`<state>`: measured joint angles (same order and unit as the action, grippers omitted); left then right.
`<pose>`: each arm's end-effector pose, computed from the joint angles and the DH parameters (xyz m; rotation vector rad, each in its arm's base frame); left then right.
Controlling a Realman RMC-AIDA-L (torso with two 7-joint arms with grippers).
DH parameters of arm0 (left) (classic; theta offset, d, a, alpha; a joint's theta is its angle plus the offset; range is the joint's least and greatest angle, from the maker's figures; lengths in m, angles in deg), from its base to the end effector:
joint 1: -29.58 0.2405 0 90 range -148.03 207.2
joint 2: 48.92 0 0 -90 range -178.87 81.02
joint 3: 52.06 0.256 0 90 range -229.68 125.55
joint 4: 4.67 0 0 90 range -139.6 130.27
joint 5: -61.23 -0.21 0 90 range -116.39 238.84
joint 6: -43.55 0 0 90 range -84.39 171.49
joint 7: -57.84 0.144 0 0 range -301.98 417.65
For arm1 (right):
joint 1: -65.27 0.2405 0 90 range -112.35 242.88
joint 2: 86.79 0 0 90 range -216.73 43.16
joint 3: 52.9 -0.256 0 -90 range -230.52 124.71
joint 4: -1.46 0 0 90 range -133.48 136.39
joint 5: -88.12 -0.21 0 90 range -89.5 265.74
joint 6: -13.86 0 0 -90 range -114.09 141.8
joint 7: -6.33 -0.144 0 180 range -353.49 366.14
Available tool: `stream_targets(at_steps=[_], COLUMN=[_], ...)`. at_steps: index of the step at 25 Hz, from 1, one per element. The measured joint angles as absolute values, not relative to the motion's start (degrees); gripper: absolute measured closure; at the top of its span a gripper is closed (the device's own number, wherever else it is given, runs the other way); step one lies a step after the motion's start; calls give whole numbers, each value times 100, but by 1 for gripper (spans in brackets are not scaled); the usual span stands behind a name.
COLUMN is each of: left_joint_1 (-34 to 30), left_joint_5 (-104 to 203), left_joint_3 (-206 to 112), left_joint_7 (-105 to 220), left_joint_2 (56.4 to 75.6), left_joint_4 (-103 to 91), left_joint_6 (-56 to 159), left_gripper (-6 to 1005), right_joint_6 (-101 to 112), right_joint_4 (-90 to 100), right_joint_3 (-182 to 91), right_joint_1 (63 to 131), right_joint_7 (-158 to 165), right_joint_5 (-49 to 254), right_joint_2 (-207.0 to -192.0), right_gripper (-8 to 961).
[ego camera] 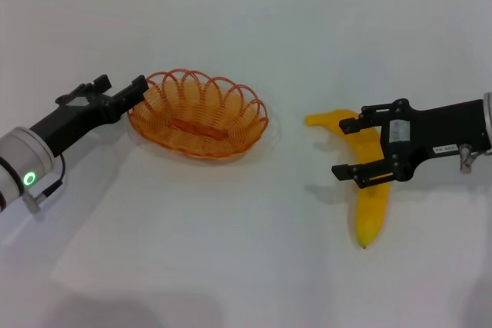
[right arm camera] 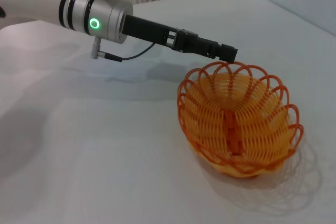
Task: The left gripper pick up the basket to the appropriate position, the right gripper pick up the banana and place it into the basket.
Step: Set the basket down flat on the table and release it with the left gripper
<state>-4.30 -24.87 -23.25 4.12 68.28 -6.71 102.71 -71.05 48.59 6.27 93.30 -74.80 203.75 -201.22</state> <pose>-0.3166 0.3535 -0.0445 -2.0196 -0.9974 -0.7836 0.2662 0.3346 0.0085 -2.9038 0.3616 0.2569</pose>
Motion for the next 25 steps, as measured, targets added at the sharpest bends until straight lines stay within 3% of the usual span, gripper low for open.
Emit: stream_targets(at_steps=[8, 25], left_joint_1=[-215, 432], left_joint_5=[-2689, -4361], left_joint_3=[-2283, -2271], left_joint_7=[448, -497], left_joint_2=[6797, 6776], left_joint_4=[-1070, -2909], left_joint_6=[10791, 11499], left_gripper=[102, 106], right_joint_6=[-7104, -7105], right_joint_4=[4849, 4847], right_joint_3=[624, 616], right_joint_1=[9316, 9325], right_joint_7=[-7480, -7567], right_joint_5=[20389, 20353], right_joint_2=[-20122, -20122], right_gripper=[136, 137])
